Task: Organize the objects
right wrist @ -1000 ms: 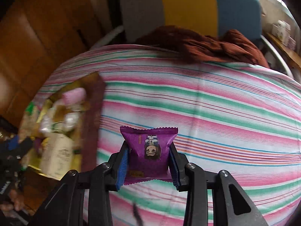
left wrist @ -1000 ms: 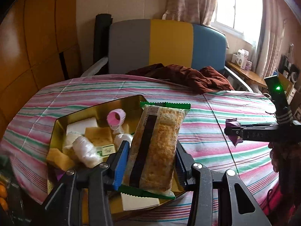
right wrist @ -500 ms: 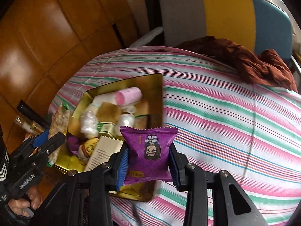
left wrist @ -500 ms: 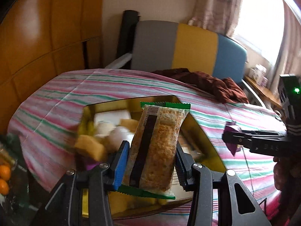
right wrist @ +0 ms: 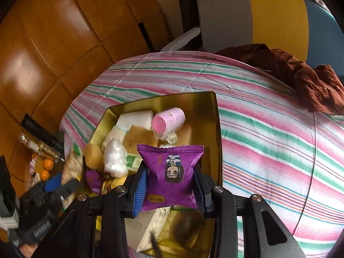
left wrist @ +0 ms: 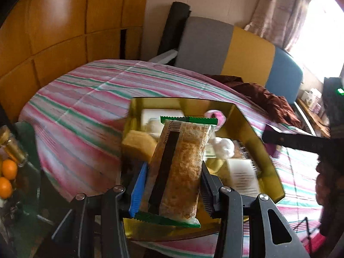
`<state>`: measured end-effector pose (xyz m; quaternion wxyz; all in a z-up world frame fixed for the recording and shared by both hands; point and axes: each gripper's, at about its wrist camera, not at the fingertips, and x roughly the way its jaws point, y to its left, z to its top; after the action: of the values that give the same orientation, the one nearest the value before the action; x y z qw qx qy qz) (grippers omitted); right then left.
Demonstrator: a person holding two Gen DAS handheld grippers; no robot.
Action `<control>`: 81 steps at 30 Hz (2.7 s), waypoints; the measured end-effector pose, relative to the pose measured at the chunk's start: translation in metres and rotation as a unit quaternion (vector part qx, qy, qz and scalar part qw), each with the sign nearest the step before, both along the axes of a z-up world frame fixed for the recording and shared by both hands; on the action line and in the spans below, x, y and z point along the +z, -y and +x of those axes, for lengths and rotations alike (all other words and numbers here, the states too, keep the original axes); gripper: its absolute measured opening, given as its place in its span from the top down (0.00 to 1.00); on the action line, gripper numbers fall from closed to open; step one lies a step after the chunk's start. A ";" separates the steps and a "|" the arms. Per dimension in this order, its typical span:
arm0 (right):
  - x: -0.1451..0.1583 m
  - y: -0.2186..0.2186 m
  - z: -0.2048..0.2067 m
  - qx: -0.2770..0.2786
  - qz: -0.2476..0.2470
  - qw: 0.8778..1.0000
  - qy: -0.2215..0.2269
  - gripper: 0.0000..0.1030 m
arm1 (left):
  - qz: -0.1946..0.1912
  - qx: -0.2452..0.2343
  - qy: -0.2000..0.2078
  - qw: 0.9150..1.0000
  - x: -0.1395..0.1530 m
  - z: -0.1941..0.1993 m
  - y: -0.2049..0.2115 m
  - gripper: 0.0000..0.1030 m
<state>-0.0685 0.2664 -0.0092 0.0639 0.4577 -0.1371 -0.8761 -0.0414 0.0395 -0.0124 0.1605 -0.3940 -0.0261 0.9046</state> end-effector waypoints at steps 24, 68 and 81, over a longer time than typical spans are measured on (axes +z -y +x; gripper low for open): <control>-0.019 -0.003 0.003 -0.049 0.039 0.998 0.014 0.51 | -0.030 0.005 -0.014 0.999 -0.009 -0.033 -0.050 0.34; -0.002 0.036 0.086 -0.103 0.144 0.982 -0.071 0.34 | -0.049 0.056 -0.063 0.995 0.020 0.043 -0.025 0.00; -0.002 0.039 0.082 -0.101 0.146 0.982 -0.070 0.34 | -0.045 0.052 -0.062 0.996 0.020 0.044 -0.025 0.00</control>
<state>0.0138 0.2278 -0.0114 -0.0833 0.3830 -0.0484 -0.9187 0.0030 0.0643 0.0071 0.0963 -0.3419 0.0038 0.9348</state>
